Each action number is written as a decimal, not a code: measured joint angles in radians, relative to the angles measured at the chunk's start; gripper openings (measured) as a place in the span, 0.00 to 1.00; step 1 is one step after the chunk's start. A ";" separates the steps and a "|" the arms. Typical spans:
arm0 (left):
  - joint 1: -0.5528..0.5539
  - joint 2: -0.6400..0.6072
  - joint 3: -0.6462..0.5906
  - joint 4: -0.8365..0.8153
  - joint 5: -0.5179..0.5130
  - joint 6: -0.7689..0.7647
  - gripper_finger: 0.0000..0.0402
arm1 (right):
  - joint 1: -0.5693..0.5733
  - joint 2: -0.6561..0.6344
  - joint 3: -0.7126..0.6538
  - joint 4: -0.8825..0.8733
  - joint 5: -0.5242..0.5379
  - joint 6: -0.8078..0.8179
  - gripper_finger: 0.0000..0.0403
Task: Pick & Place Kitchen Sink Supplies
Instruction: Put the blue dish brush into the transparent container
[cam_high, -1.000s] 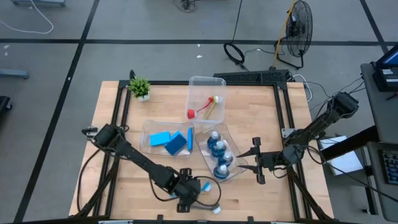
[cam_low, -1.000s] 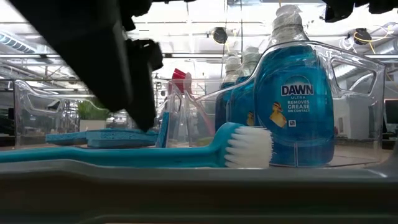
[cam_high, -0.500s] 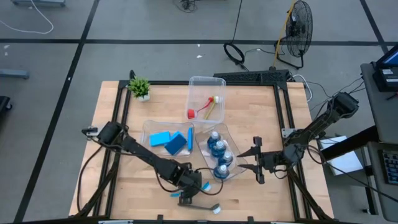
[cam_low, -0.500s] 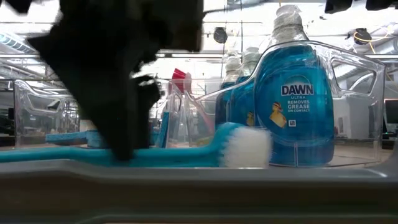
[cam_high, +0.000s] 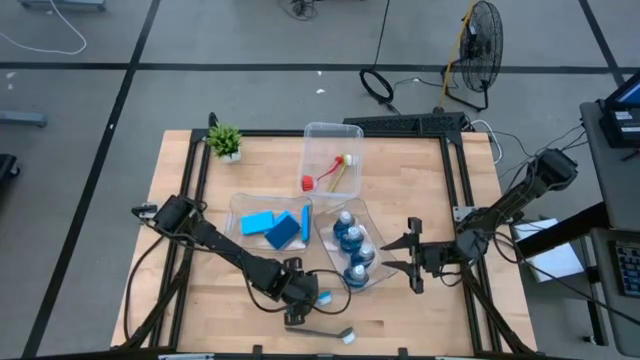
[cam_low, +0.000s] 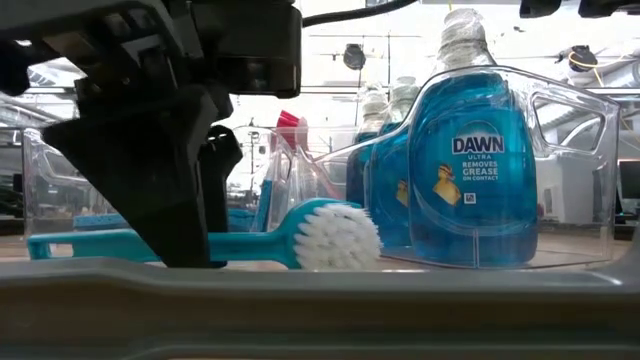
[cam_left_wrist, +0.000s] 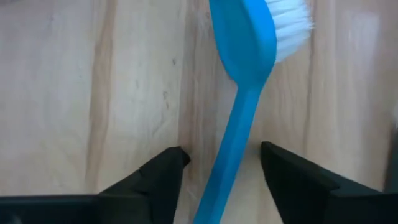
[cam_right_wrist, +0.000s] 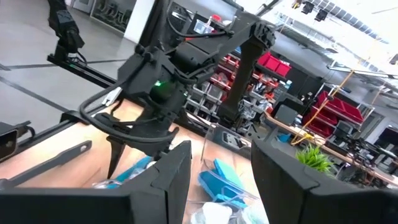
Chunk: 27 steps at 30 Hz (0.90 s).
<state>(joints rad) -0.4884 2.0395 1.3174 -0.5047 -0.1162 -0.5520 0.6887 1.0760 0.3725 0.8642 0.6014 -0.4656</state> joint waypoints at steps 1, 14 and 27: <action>-0.002 0.000 0.000 0.003 -0.009 0.000 0.52 | -0.003 0.000 0.000 0.000 0.000 0.003 0.38; -0.002 -0.027 -0.006 0.024 -0.027 -0.034 0.05 | -0.009 0.000 0.000 -0.001 0.000 0.008 0.38; -0.010 -0.257 -0.004 0.190 -0.161 0.002 0.01 | -0.009 0.000 0.000 0.000 0.000 0.008 0.38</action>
<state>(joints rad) -0.4983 1.7822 1.3136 -0.3143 -0.2772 -0.5501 0.6796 1.0763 0.3725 0.8641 0.6014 -0.4576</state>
